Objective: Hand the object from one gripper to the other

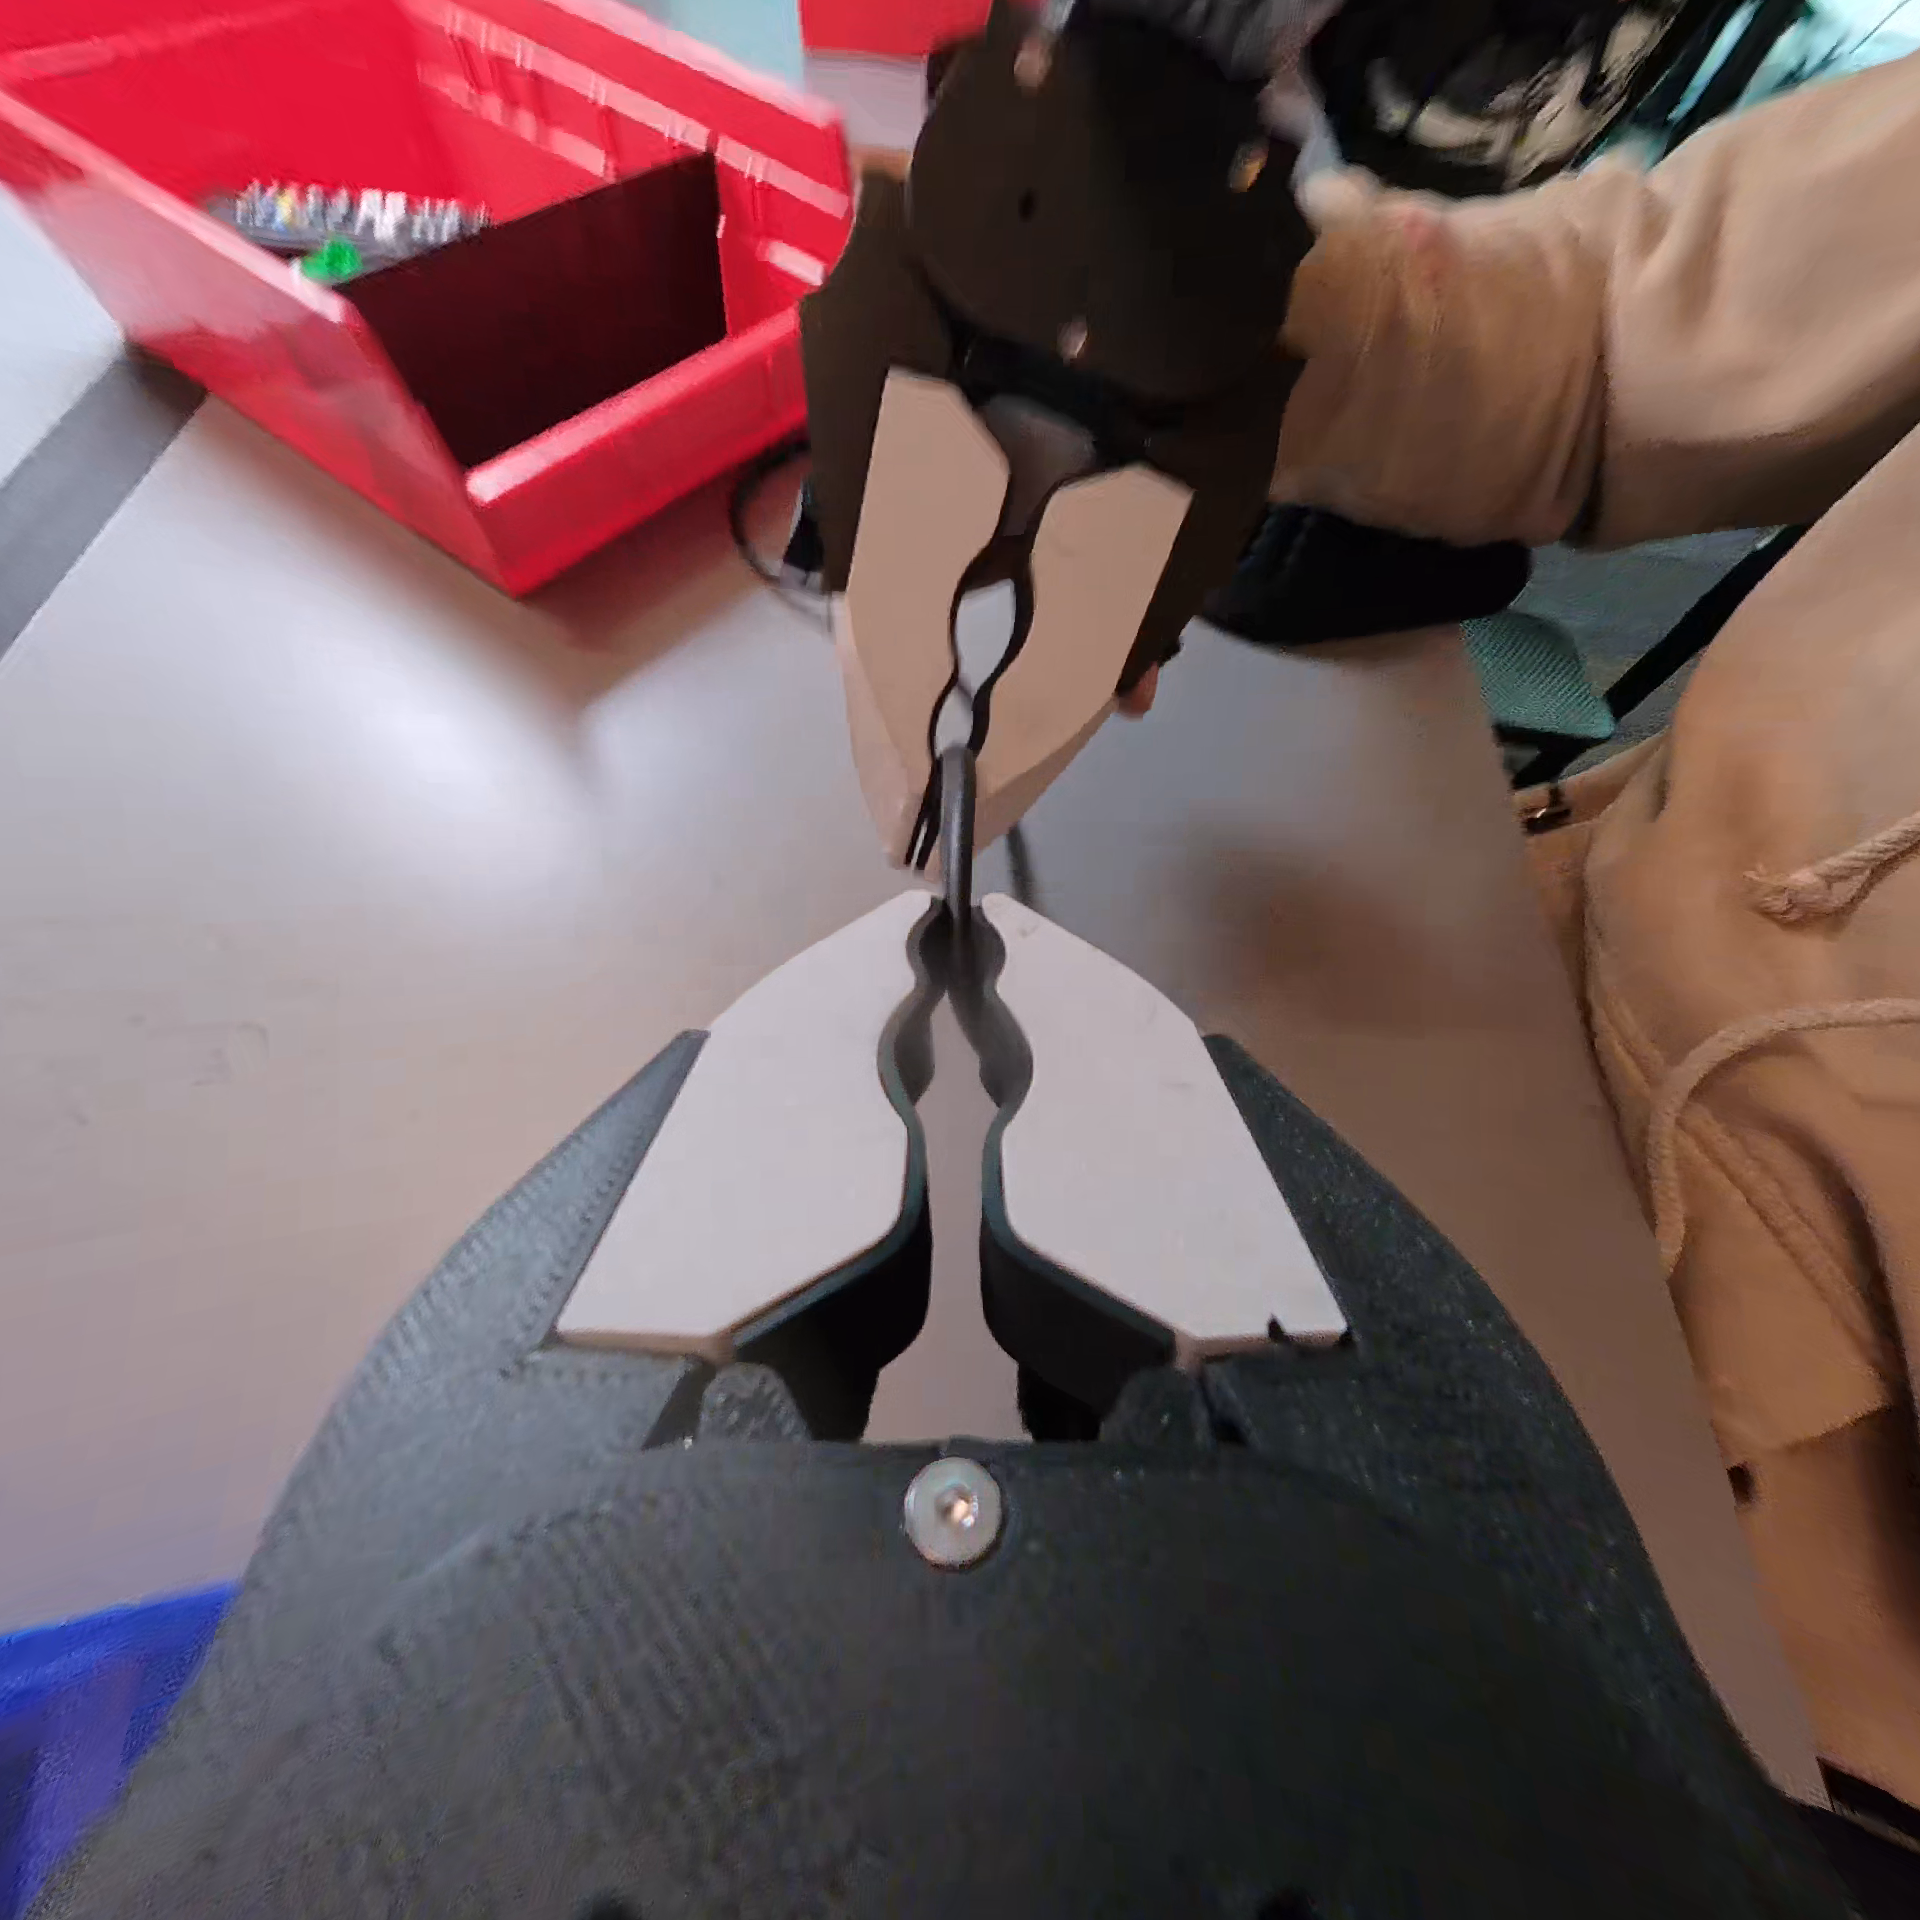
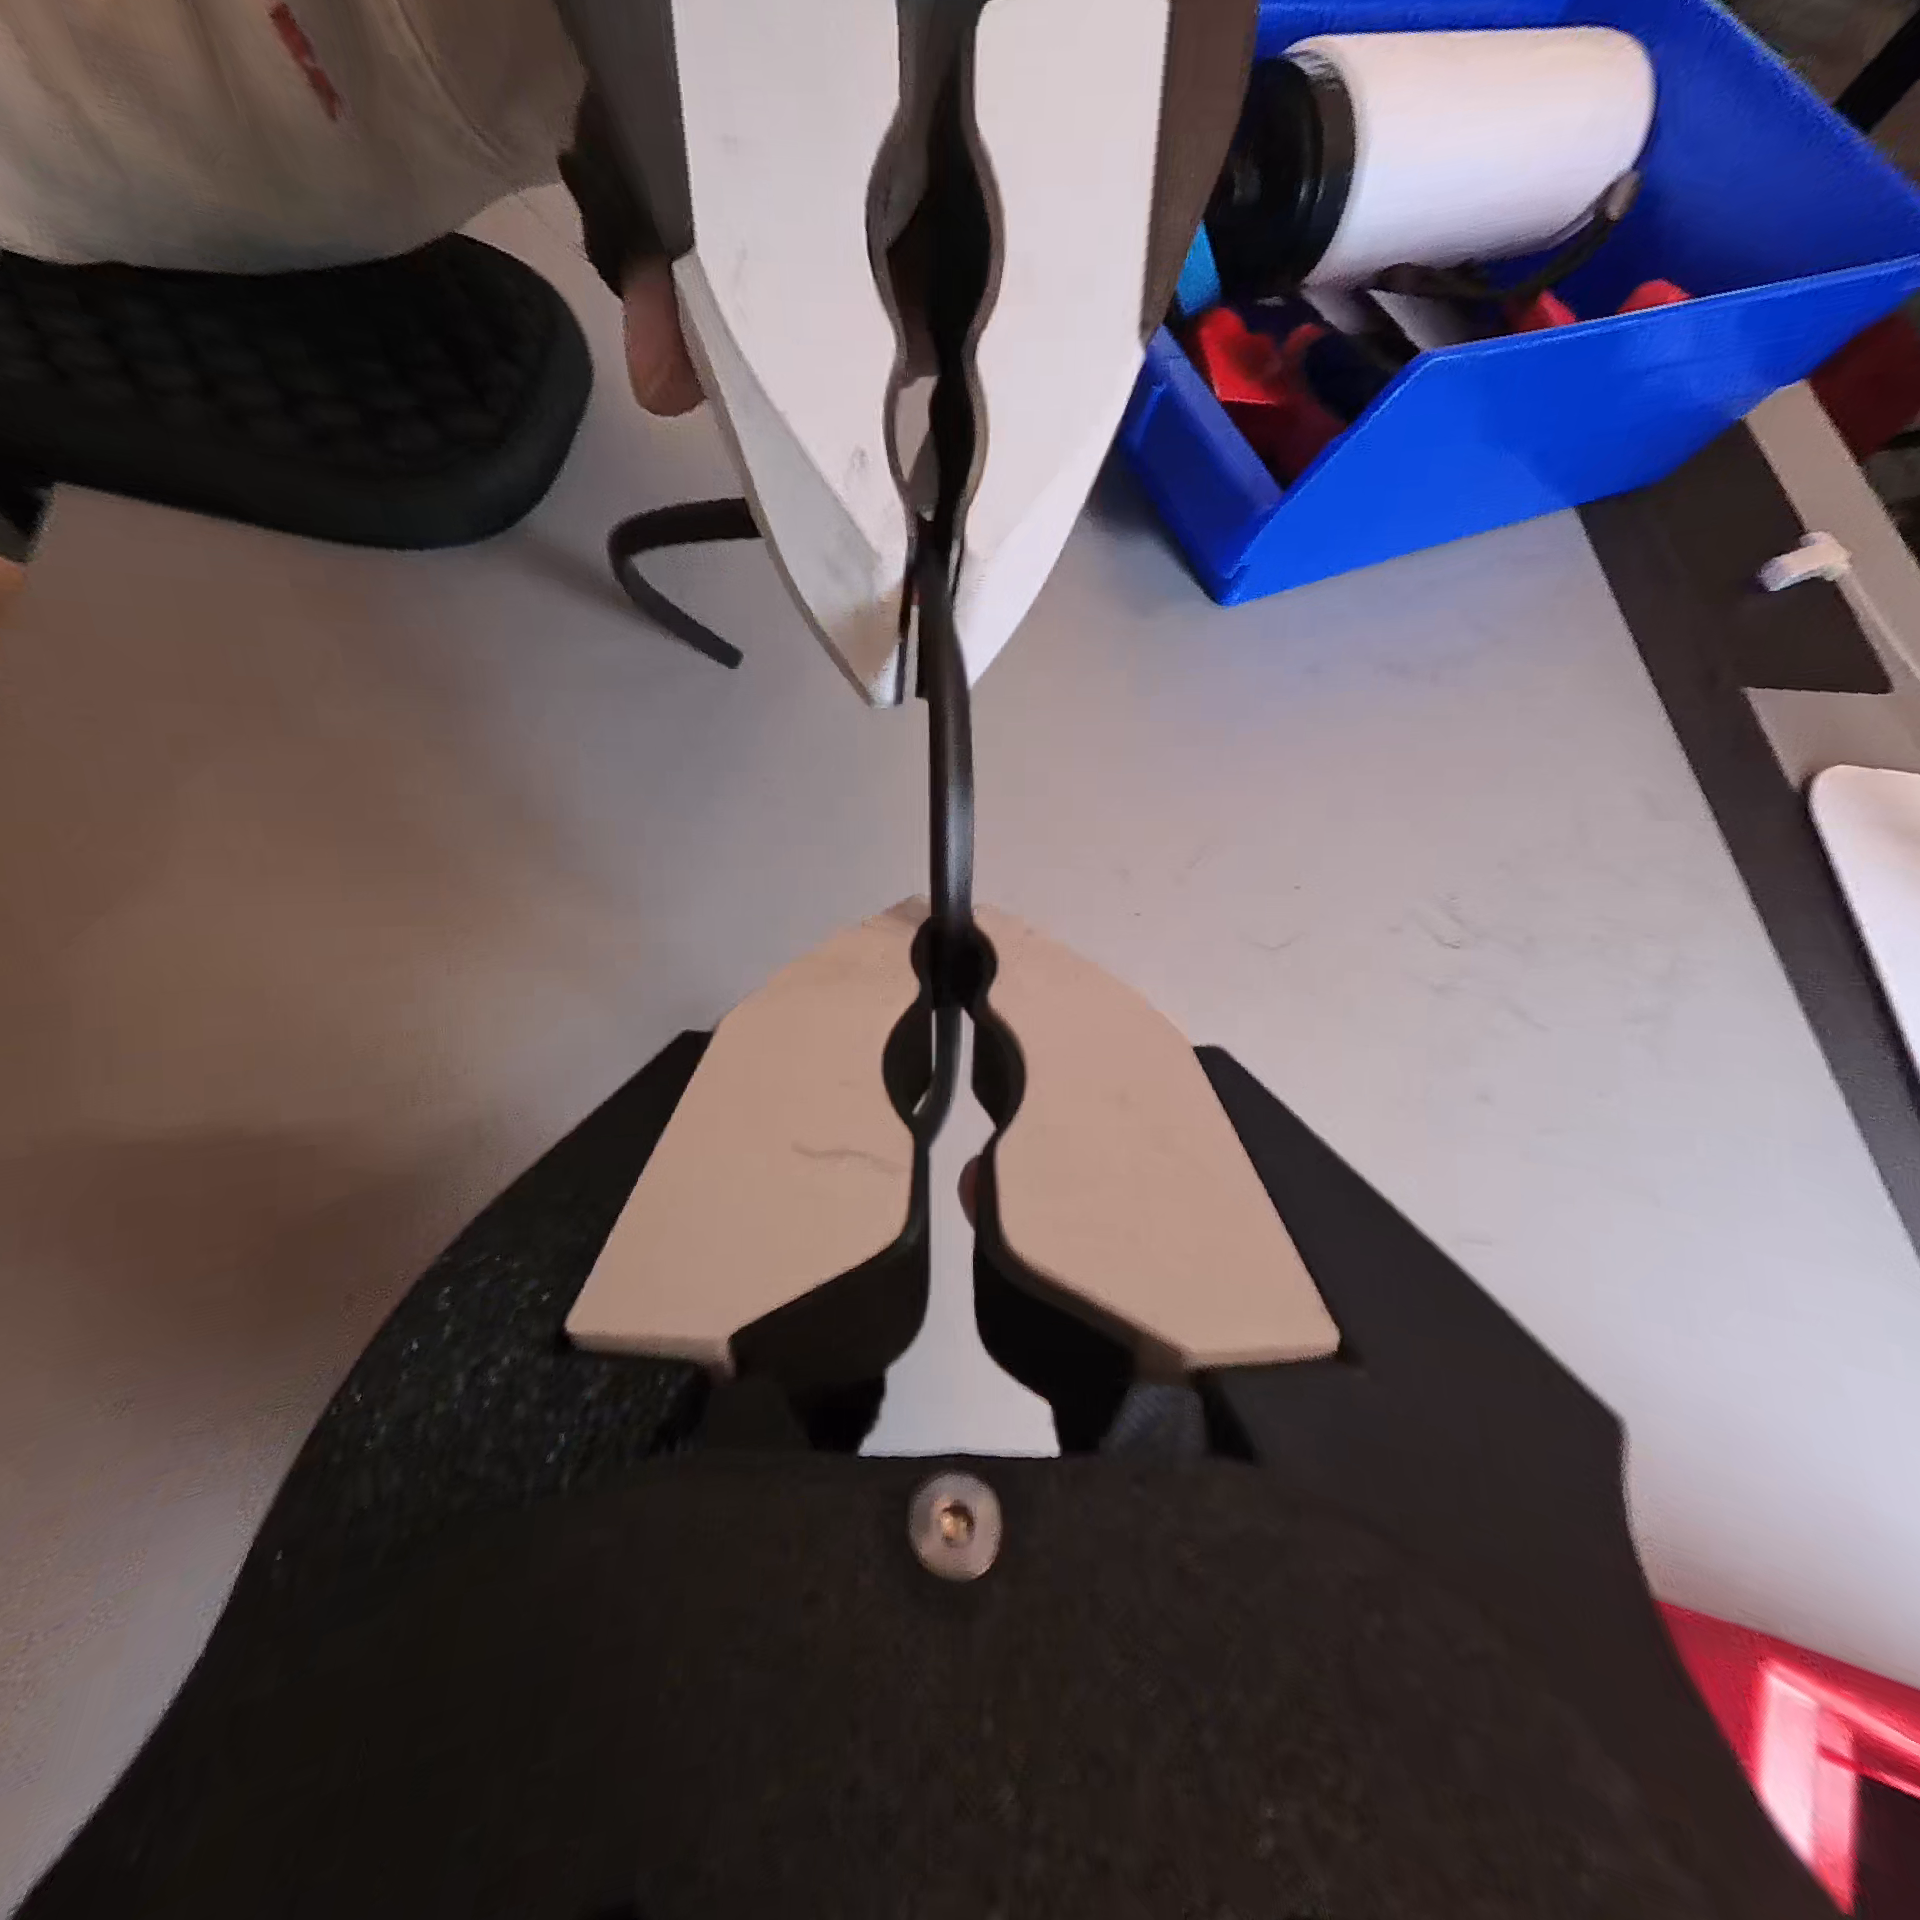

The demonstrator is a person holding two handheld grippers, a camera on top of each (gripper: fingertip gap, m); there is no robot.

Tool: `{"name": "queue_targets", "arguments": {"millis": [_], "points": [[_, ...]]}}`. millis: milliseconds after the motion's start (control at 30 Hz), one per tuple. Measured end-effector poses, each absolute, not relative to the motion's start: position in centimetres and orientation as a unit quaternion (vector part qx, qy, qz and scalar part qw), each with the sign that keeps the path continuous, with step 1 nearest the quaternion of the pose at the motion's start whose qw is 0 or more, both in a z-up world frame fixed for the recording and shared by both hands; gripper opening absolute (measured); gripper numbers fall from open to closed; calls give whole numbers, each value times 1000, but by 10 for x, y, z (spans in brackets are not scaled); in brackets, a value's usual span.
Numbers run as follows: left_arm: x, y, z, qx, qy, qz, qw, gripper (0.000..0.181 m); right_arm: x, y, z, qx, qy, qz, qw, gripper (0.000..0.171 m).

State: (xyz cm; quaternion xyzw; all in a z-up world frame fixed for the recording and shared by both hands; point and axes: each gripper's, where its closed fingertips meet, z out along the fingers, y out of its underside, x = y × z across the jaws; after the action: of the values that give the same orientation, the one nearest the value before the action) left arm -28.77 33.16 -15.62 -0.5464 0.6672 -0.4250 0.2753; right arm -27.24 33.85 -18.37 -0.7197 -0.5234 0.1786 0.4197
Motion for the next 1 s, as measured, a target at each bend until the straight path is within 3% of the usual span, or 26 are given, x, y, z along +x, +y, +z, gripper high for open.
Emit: {"name": "queue_targets", "arguments": {"millis": [67,167,267,333,433,533,667,733,833,933,1000], "points": [[-294,339,-169,-567,672,-397,263,4,-271,341,-185,-731,-524,169,404,0],[-294,340,-173,-580,673,-379,259,25,-265,338,-190,-759,-525,149,355,0],[-290,334,-174,-569,702,-330,273,31,-267,336,-202,-767,-534,108,338,0],[-285,326,-176,-564,713,-318,269,29,-274,335,-205,-772,-528,110,336,0],[-280,324,-179,-565,715,-304,277,6,-278,334,-205,-775,-524,115,335,0],[-281,327,-168,-560,699,-333,295,5,-278,333,-191,-757,-520,140,369,0],[-287,333,-143,-547,657,-412,315,5,-268,335,-182,-738,-518,174,396,22],[-292,342,-145,-558,648,-412,316,5,-269,336,-182,-725,-521,185,412,4],[-300,359,-168,-597,650,-368,293,5,-263,341,-176,-745,-505,172,400,3],[-300,365,-174,-608,665,-319,295,30,-249,346,-176,-773,-507,94,368,3],[-296,361,-163,-591,681,-300,310,34,-243,350,-172,-777,-512,45,363,3]]}}
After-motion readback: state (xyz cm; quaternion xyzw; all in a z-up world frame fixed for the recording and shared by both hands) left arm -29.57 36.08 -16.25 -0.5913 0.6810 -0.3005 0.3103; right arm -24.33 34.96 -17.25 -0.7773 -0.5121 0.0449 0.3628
